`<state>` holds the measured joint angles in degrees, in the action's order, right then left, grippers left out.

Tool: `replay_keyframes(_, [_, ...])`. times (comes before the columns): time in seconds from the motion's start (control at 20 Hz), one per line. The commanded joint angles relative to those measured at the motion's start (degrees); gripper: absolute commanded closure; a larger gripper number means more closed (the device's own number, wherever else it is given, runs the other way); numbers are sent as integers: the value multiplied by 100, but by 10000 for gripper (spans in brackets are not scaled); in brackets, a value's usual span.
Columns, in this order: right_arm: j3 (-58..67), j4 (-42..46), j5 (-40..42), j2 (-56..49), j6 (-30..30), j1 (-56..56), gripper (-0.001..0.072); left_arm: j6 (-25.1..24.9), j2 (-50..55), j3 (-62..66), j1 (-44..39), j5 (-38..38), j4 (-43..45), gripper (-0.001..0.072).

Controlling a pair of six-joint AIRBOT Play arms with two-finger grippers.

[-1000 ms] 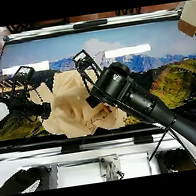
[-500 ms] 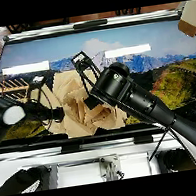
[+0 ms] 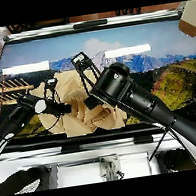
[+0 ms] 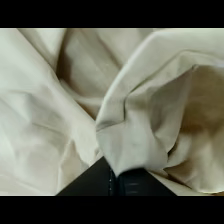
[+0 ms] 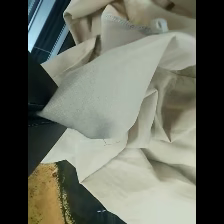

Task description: Fold the shirts.

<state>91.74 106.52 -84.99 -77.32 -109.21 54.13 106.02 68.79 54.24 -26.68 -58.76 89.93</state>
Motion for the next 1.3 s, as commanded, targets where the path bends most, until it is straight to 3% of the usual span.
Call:
replay_keyframes(0.0, [-2, 39, -129, 4, 2, -2, 638, -184, -118, 249, 59, -341, 535, 654])
replay_keyframes(0.15, [-2, 155, -485, 4, -24, -2, 638, -284, -1174, 920, 59, -1152, 1287, 654])
replay_keyframes(0.35, [-2, 37, -857, 42, -111, 2, 638, -487, -2684, 1333, -59, -2177, 1145, 654])
replay_keyframes(0.5, [-2, -9, -612, 269, -229, -2, 638, -470, -3040, 994, -446, -3202, 693, 652])
replay_keyframes(0.6, [-2, 48, -260, 474, -219, -2, 638, -101, -3038, 501, -732, -3084, 590, 652])
replay_keyframes(0.8, [-4, -103, -225, 490, -225, 0, 638, 662, -2988, -374, -988, -1880, 601, 652])
replay_keyframes(1.05, [-2, -249, -177, 321, -267, -2, 638, 640, -2999, -435, -804, -1770, 1827, 636])
replay_keyframes(1.1, [-2, -251, -177, 321, -267, -2, 638, 553, -2992, -437, -645, -1775, 1805, 555])
replay_keyframes(1.15, [-2, -260, -179, 321, -269, -2, 638, 553, -2968, -439, -518, -1775, 1679, 358])
replay_keyframes(1.2, [-2, -260, -177, 321, -282, -2, 638, 553, -2940, -439, -431, -1773, 1440, 91])
replay_keyframes(1.25, [-2, -260, -168, 321, -299, -2, 638, 551, -2911, -442, -417, -1779, 1235, 27])
